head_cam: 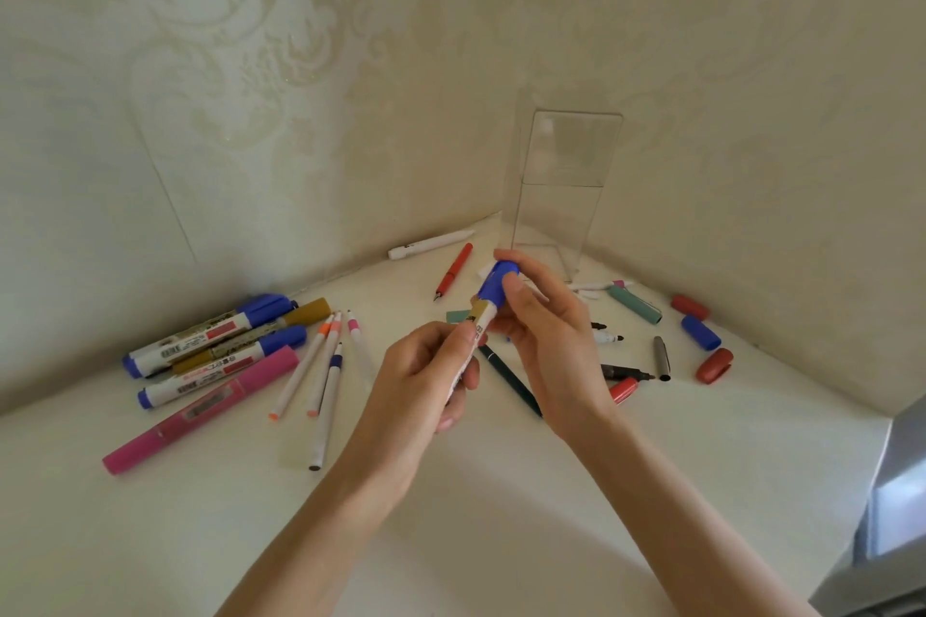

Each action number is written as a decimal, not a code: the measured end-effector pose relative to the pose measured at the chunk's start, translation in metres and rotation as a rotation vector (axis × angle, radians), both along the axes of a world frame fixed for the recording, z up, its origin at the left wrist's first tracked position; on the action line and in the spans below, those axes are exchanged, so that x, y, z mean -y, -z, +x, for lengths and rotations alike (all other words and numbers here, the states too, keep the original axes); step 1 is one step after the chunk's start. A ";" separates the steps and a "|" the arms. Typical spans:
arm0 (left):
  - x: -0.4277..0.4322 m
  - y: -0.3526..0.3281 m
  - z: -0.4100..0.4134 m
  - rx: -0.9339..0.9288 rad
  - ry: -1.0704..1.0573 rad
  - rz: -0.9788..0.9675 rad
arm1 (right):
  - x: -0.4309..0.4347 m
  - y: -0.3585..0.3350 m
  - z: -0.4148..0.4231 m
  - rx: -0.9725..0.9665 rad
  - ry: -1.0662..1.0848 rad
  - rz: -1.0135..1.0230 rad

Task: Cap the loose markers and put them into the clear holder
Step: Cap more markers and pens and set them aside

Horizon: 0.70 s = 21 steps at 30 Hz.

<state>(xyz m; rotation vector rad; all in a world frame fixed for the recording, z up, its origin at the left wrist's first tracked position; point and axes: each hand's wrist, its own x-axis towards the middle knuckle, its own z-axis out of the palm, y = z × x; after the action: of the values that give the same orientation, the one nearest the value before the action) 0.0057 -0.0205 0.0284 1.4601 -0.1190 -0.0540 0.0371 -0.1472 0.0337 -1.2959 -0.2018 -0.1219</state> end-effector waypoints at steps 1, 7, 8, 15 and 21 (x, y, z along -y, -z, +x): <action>0.002 0.000 -0.001 -0.002 -0.007 -0.007 | -0.001 0.000 0.000 -0.012 0.005 0.016; 0.003 0.004 -0.006 0.100 -0.087 0.116 | -0.013 0.001 -0.007 -0.012 0.130 -0.010; 0.004 0.004 -0.008 0.115 -0.095 0.133 | -0.015 0.002 -0.008 -0.012 0.164 -0.006; 0.001 0.002 -0.013 0.018 -0.083 0.021 | -0.025 0.008 -0.019 0.010 0.213 0.012; -0.051 0.016 -0.009 0.250 -0.181 0.637 | -0.017 0.020 -0.012 -0.011 0.085 -0.466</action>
<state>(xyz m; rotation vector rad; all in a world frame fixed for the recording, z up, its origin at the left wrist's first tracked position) -0.0030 0.0303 0.0123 2.1053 -0.1830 0.2619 0.0255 -0.1298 0.0140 -1.7700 -0.1710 -0.1453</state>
